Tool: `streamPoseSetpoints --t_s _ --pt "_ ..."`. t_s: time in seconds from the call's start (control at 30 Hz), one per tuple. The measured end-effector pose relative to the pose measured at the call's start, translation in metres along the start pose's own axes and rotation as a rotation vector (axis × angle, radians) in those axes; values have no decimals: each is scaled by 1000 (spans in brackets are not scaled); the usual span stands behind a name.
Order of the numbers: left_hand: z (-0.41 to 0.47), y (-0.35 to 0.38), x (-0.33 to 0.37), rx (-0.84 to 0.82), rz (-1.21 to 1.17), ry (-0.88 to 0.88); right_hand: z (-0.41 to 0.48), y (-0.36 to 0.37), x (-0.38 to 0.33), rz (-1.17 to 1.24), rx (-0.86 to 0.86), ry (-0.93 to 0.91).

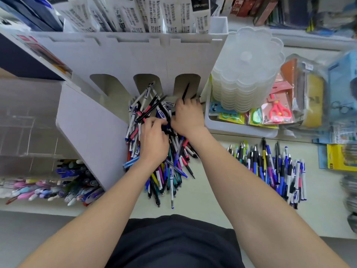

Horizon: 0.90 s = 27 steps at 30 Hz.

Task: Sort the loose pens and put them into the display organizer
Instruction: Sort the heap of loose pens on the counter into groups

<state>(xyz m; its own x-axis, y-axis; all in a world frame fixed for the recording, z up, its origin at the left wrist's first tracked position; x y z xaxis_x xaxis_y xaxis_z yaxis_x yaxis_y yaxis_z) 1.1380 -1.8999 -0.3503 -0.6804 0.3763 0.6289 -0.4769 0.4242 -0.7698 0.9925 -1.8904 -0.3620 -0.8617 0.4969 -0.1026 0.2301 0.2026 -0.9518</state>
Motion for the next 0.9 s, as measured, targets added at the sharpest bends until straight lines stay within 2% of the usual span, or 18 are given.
streamPoseSetpoints --t_s 0.23,0.4,0.47,0.6,0.67,0.73,0.83,0.9 --pt "-3 -9 -3 110 -104 -43 -58 19 -6 233 72 -2" --pt "2 -9 5 120 -99 10 -101 22 -2 230 114 -27" --pt "8 0 15 26 -30 74 -108 22 -1 323 152 -59" --pt "8 36 27 -348 306 187 -121 12 10 609 334 -164" --pt "7 43 25 -388 401 223 -131 10 17 675 424 -175" --pt "9 45 24 -381 402 226 -138 14 29 689 464 -98" --pt "11 47 25 -375 339 226 -140 26 49 723 460 30" --pt "11 48 26 -390 297 220 -136 30 53 728 427 49"
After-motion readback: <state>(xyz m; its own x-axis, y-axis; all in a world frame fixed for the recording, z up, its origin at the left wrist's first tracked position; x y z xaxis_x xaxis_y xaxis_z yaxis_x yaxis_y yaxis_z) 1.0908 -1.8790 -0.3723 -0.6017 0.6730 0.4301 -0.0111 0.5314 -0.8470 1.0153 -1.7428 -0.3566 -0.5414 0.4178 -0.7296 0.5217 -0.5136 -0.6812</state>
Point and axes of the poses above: each hand's wrist, its own z-axis towards the middle knuckle, its own y-axis out of the palm, x = y × z, the point moved 10 cm from there along z, towards the middle knuckle, and after that the axes turned 1 degree about -x, right-handed, at the moved point
